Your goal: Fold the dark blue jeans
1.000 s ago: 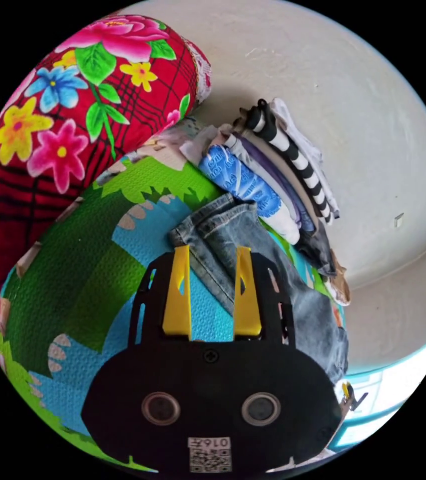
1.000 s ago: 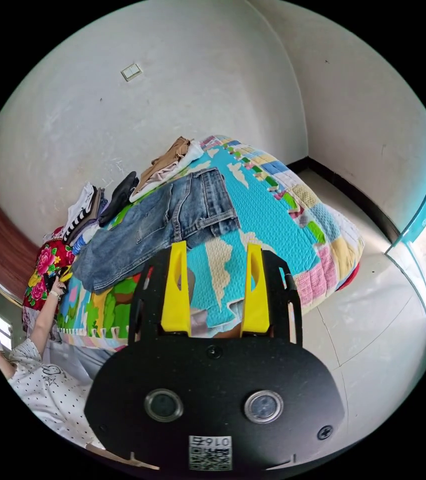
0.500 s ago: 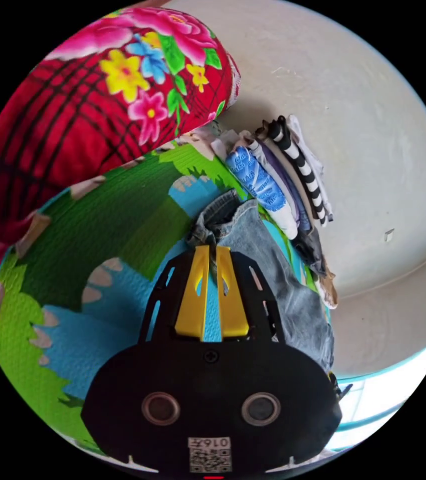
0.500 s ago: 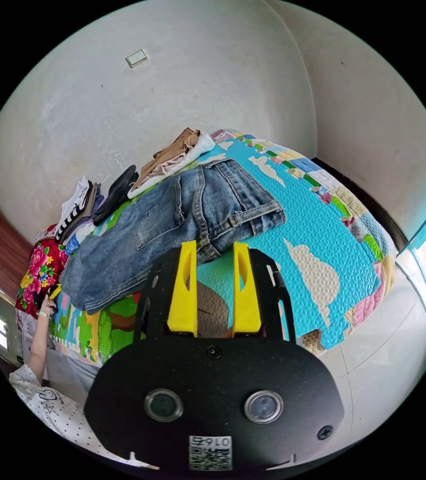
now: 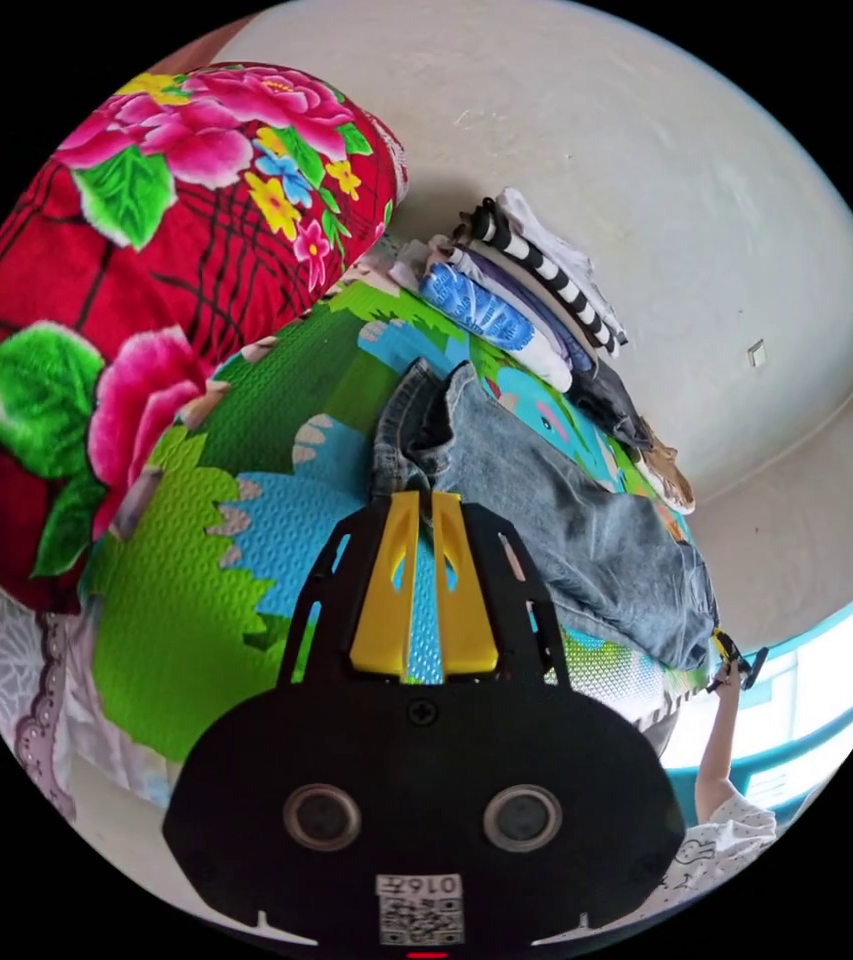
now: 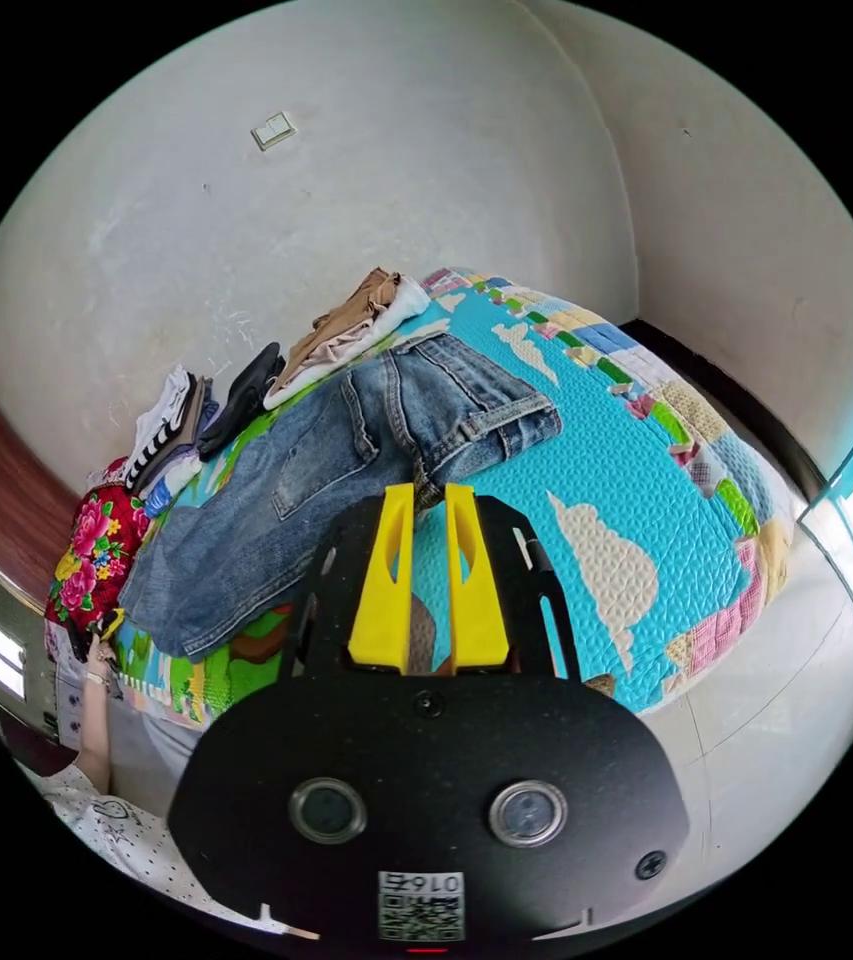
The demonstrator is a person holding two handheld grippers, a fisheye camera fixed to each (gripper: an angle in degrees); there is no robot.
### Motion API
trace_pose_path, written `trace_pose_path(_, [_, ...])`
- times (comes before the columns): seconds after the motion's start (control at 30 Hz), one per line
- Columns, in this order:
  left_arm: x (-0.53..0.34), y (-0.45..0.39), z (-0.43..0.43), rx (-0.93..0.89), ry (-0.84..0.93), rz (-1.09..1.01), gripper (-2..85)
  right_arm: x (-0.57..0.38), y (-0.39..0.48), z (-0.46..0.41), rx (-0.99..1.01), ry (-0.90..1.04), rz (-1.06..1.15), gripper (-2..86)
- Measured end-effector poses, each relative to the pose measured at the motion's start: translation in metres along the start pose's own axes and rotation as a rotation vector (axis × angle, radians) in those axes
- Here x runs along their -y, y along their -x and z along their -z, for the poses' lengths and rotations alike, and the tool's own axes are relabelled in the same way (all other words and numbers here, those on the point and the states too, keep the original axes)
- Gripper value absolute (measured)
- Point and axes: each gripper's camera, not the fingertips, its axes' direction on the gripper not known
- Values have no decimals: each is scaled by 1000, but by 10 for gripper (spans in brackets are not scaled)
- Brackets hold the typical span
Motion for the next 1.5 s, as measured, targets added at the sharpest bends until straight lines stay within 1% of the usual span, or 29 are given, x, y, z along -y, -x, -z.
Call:
trace_pose_path(0.13, [-28, -28, 10, 28, 28, -134, 17, 26, -2, 28, 51, 7, -32, 58])
trace_pose_path(0.23, [-44, -43, 20, 57, 29, -161, 39, 51, 2, 53, 57, 25, -33, 58])
trace_pose_path(0.27, [-48, -46, 24, 82, 15, -158, 42, 62, 9, 63, 45, 41, -10, 60])
trace_pose_path(0.33, [-62, -56, 43, 211, -83, -149, 55, 75, 19, 75, 40, 108, -21, 60])
trace_pose_path(0.4, [-73, -65, 57, 258, -168, -144, 65, 83, 34, 104, -26, 98, -66, 55])
trace_pose_path(0.47, [-77, -74, 59, 225, -187, -170, 76, 86, 52, 125, -80, 59, -61, 62])
trace_pose_path(0.57, [-70, -82, 40, 113, -87, -167, 99, 99, 98, 154, -152, 31, 13, 80])
trace_pose_path(0.63, [-63, -88, 17, 36, -3, -152, 94, 111, 135, 171, -186, 9, 83, 84])
trace_pose_path(0.67, [-63, -90, 13, 35, 4, -147, 88, 121, 163, 182, -202, -4, 133, 85])
trace_pose_path(0.7, [-65, -94, 9, 67, -4, -137, 61, 131, 193, 192, -212, -16, 191, 86])
trace_pose_path(0.73, [-72, -98, 11, 131, -46, -123, 21, 137, 210, 197, -216, -21, 224, 85])
trace_pose_path(0.8, [-86, -108, 21, 163, -117, -115, 7, 159, 283, 211, -230, -46, 377, 84])
trace_pose_path(0.83, [-97, -119, 29, 138, -169, -150, 3, 164, 303, 214, -231, -53, 418, 83])
trace_pose_path(0.87, [-103, -125, 32, 127, -192, -169, 1, 175, 344, 217, -224, -67, 511, 80])
trace_pose_path(0.9, [-113, -139, 38, 104, -224, -224, 0, 185, 386, 217, -199, -86, 603, 77])
trace_pose_path(0.93, [-123, -153, 42, 88, -257, -284, -1, 190, 408, 216, -177, -98, 647, 76])
trace_pose_path(1.0, [-142, -173, 45, 82, -311, -354, -2, 207, 498, 208, -21, -150, 818, 78])
trace_pose_path(1.03, [-155, -186, 43, 93, -334, -405, -3, 211, 521, 204, 30, -162, 855, 81])
trace_pose_path(1.1, [-172, -202, 39, 135, -354, -442, -3, 224, 609, 183, 233, -193, 972, 88])
trace_pose_path(1.13, [-182, -212, 36, 159, -354, -481, -3, 228, 630, 176, 273, -191, 985, 89])
trace_pose_path(1.2, [-195, -225, 30, 221, -365, -527, -3, 246, 714, 141, 359, -122, 1024, 91])
trace_pose_path(1.23, [-202, -230, 28, 251, -370, -543, -3, 252, 734, 132, 375, -94, 1031, 93])
trace_pose_path(1.3, [-210, -235, 29, 254, -376, -571, -3, 277, 808, 102, 442, 12, 1039, 97])
trace_pose_path(1.33, [-214, -234, 31, 250, -385, -567, -3, 284, 825, 96, 454, 34, 1029, 97])
trace_pose_path(1.4, [-216, -229, 34, 237, -388, -542, -3, 318, 883, 74, 515, 111, 958, 93])
trace_pose_path(1.43, [-217, -224, 36, 227, -382, -520, -3, 326, 897, 69, 515, 126, 952, 91])
trace_pose_path(1.5, [-218, -216, 39, 204, -381, -488, -3, 358, 950, 52, 427, 143, 990, 85])
